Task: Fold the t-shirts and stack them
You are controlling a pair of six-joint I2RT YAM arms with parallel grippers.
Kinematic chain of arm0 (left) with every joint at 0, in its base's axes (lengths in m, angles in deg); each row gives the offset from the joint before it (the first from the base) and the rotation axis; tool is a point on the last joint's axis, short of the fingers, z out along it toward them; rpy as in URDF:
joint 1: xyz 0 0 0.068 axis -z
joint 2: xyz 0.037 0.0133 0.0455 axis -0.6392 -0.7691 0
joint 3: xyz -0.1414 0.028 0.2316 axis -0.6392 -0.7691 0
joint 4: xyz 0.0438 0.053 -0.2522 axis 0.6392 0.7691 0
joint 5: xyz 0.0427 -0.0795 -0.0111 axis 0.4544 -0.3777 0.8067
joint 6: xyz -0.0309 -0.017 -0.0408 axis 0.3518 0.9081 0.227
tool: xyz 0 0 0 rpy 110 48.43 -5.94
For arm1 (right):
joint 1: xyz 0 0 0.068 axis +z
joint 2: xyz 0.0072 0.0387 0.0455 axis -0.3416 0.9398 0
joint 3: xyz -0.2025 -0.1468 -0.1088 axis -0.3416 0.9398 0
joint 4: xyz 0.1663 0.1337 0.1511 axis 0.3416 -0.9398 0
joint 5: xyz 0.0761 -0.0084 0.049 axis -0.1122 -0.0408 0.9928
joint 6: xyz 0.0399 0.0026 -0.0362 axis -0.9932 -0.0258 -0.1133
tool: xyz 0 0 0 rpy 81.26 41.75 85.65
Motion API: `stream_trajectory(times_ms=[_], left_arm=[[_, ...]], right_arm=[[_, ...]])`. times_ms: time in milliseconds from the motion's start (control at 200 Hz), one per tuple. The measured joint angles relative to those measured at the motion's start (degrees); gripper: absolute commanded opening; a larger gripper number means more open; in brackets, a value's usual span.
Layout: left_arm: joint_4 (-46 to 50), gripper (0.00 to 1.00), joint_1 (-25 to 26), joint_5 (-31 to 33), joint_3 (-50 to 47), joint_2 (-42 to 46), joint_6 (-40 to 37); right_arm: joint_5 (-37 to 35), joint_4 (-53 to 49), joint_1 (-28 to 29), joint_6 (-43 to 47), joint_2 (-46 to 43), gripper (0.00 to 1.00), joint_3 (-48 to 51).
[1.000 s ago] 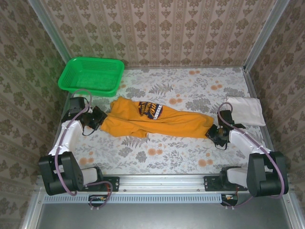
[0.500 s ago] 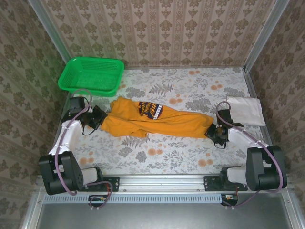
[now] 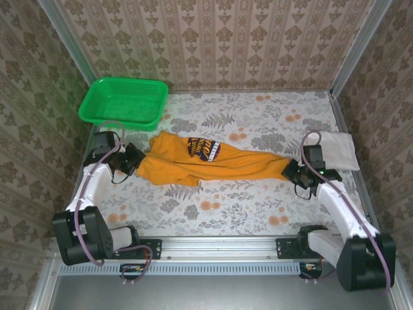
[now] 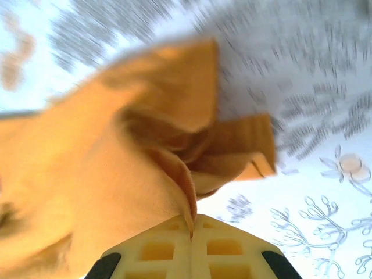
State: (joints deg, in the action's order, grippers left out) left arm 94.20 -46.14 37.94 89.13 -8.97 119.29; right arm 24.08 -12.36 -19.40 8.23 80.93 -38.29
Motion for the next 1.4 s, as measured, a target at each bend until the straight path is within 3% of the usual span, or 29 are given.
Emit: stream_trajectory(times_ms=[130,330,590,845,1135,1400], left_arm=[[0.4,0.0,-0.1,0.3,6.3,0.2,0.0],[-2.3,0.0,-0.1,0.3,24.7,-1.2,0.8],[-2.8,0.0,-0.8,0.3,41.1,-1.2,2.2],[-0.9,0.0,-1.7,0.7,47.8,2.4,3.0],[-0.7,0.0,-1.8,-0.9,55.3,4.8,3.9],[-0.9,0.0,5.2,1.0,55.9,-1.2,3.2]], right_arm=[[-0.3,-0.3,0.0,2.4,-3.0,0.0,-10.2],[-0.9,0.7,-0.2,8.1,2.0,0.0,-29.4],[-0.9,3.6,-1.0,11.9,2.7,0.0,-41.3],[-0.4,2.6,-1.0,16.3,-0.4,0.0,-52.7],[-0.7,-0.4,-1.0,19.7,-3.8,0.0,-59.0],[-2.2,-0.7,-1.1,21.2,1.5,0.0,-60.5]])
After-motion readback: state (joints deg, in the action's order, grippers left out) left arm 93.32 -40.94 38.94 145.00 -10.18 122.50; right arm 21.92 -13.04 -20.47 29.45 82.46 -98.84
